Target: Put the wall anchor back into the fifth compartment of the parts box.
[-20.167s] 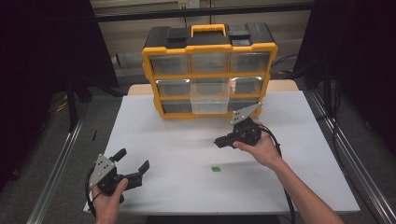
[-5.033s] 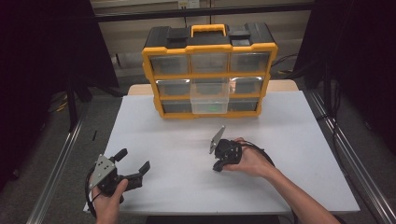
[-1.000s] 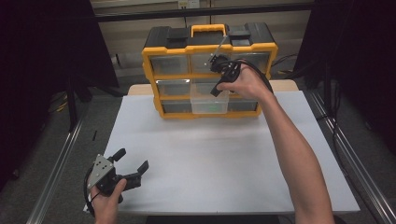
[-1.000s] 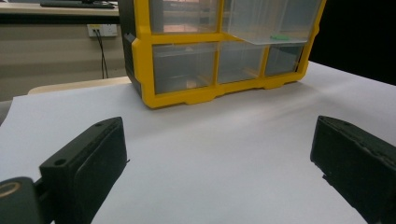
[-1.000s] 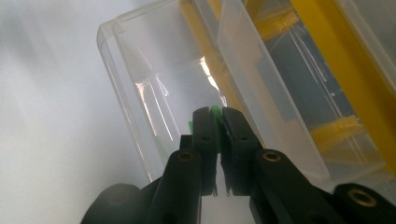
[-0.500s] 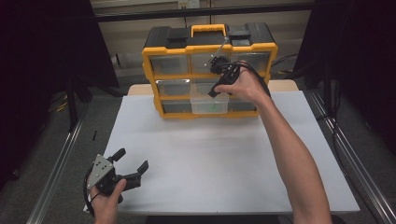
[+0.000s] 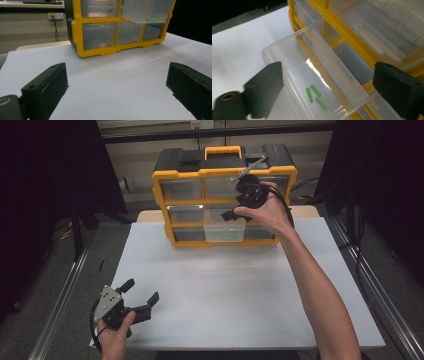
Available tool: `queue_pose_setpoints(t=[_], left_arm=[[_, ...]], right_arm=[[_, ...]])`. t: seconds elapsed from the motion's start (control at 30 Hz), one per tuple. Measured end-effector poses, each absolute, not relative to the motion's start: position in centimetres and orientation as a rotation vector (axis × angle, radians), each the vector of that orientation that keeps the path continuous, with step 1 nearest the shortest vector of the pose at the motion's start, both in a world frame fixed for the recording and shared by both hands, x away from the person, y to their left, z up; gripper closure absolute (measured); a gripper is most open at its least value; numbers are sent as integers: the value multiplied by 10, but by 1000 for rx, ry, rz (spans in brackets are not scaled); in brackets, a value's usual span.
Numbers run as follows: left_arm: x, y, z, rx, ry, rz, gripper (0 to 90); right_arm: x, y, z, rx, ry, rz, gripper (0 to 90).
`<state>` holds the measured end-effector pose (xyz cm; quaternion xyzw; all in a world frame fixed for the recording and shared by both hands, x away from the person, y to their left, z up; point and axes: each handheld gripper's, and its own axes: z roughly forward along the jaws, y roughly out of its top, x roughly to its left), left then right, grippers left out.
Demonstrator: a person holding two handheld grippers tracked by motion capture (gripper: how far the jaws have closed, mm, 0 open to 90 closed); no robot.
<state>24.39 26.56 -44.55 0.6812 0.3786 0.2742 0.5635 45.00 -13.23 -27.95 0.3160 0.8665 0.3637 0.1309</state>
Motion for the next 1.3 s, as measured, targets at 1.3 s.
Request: queue_pose_setpoints(t=[1.3], left_arm=[[244,268,-445,1605,906,661,39]], right_arm=[[338,-191,-354,1014,1999,1404,34]])
